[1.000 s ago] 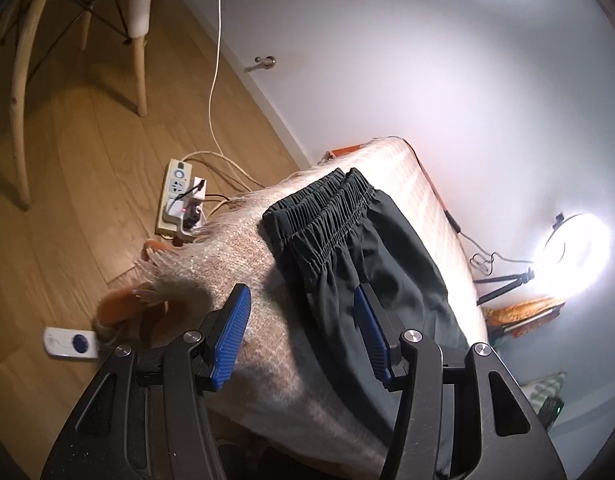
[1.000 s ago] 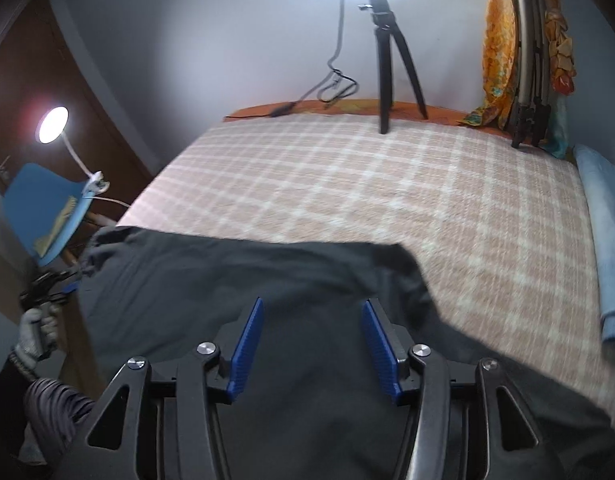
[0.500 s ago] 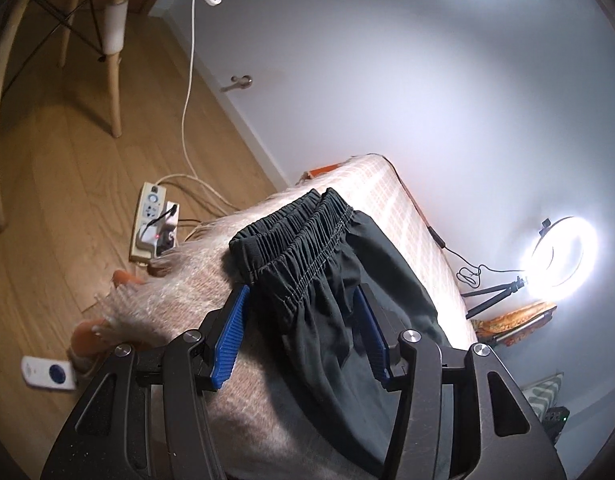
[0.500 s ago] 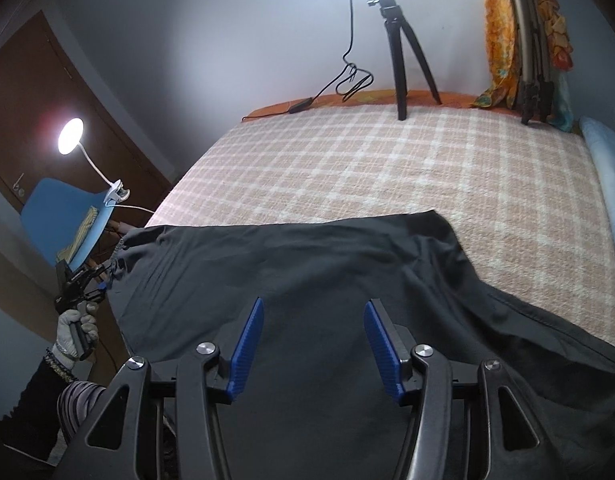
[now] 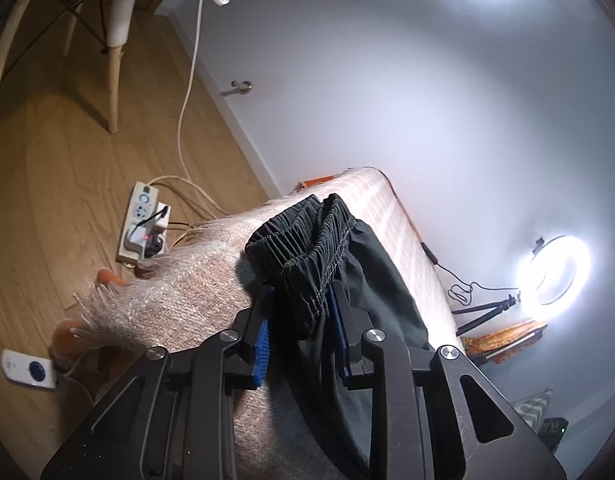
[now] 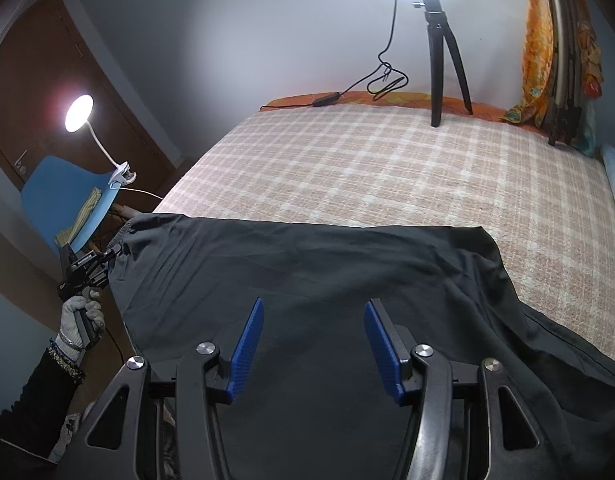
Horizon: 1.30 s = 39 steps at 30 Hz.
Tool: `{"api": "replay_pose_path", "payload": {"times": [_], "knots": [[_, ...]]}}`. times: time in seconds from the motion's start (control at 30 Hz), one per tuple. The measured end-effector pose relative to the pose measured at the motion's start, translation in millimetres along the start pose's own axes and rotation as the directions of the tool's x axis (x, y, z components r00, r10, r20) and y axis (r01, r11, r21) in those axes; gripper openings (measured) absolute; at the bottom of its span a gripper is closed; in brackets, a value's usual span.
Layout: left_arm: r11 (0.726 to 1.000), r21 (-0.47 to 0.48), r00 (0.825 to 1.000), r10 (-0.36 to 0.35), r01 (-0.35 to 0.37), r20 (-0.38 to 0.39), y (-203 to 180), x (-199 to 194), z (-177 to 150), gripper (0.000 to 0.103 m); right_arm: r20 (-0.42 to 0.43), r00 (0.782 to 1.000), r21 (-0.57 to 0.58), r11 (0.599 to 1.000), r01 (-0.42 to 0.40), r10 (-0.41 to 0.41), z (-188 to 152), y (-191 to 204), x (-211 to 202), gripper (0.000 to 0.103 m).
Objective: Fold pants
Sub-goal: 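Lift the waistband with the left tool and pass it into the right tool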
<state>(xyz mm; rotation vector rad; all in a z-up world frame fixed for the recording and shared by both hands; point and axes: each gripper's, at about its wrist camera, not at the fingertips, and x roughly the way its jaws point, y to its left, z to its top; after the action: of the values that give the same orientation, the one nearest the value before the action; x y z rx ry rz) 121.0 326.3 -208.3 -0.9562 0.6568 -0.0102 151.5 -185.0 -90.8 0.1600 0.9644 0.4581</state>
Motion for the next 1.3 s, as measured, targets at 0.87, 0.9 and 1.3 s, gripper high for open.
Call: {"api": "replay_pose_path", "payload": {"times": [0.87, 0.9, 1.3], "knots": [[0.745, 0.667, 0.999, 0.032, -0.024, 0.000, -157.6, 11.9, -81.8, 0.010, -0.064, 0.992, 0.012, 0.994, -0.112, 0.112, 20.1, 29.6, 20.0, 0.060], [0.726, 0.687, 0.999, 0.030, -0.012, -0.014, -162.0, 13.6, -91.6, 0.010, -0.082, 0.987, 0.020, 0.990, -0.137, 0.138, 23.0, 32.3, 25.9, 0.061], [0.224, 0.966, 0.983, 0.103, 0.127, -0.153, -219.7, 30.8, -228.3, 0.010, -0.209, 0.911, 0.092, 0.935, -0.344, 0.356, 28.7, 71.3, 109.0, 0.065]]}}
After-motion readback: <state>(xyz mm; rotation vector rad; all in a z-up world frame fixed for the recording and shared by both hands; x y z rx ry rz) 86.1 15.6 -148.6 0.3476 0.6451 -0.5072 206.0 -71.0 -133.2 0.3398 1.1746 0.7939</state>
